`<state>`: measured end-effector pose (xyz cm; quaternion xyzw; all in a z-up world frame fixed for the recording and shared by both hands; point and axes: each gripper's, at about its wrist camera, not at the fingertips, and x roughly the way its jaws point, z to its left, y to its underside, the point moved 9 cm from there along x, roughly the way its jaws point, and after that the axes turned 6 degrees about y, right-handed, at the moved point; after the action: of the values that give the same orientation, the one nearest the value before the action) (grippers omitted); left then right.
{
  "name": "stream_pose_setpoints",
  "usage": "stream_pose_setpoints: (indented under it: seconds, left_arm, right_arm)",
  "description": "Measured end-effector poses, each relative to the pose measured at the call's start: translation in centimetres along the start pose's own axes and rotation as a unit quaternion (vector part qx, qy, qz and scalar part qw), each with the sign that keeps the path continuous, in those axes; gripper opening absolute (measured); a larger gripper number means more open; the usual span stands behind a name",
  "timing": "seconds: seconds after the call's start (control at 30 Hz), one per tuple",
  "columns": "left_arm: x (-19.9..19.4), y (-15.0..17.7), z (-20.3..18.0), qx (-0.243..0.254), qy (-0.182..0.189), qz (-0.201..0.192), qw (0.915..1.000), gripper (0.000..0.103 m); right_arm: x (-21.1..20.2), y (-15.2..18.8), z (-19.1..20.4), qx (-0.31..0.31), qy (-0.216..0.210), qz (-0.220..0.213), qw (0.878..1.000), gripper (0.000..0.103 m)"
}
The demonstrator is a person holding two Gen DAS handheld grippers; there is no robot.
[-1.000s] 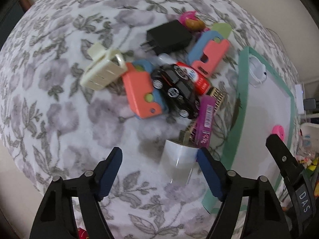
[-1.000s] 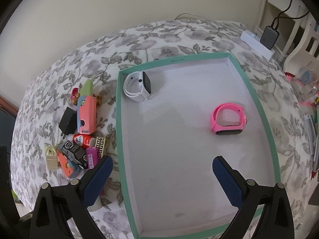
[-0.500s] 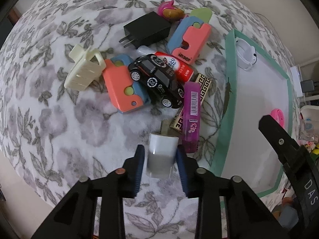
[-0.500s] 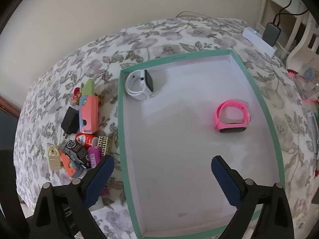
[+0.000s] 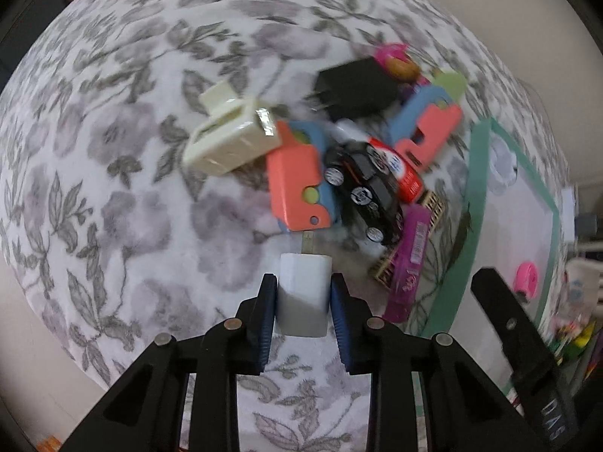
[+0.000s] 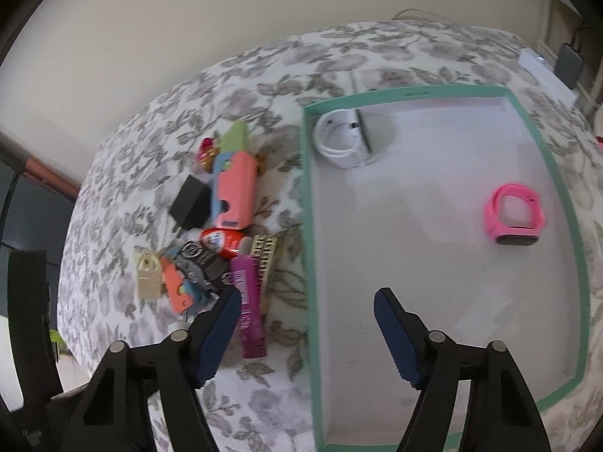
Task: Organize rigid objects
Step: 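Grasp the white charger plug with left tool while right tool grasps the purple tube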
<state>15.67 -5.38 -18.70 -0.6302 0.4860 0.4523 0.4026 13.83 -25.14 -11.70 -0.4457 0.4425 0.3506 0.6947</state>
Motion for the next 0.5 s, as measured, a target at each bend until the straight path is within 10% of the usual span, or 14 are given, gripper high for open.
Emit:
stream_pose_setpoints:
  seconds: [0.5]
  left_arm:
    - [-1.4,-1.4,5.2,-0.044,0.015,-0.007,0.9989,0.029]
  right_arm:
    - [1.4,1.5,4.4,-0.079,-0.024,0.011,0.996,0.041]
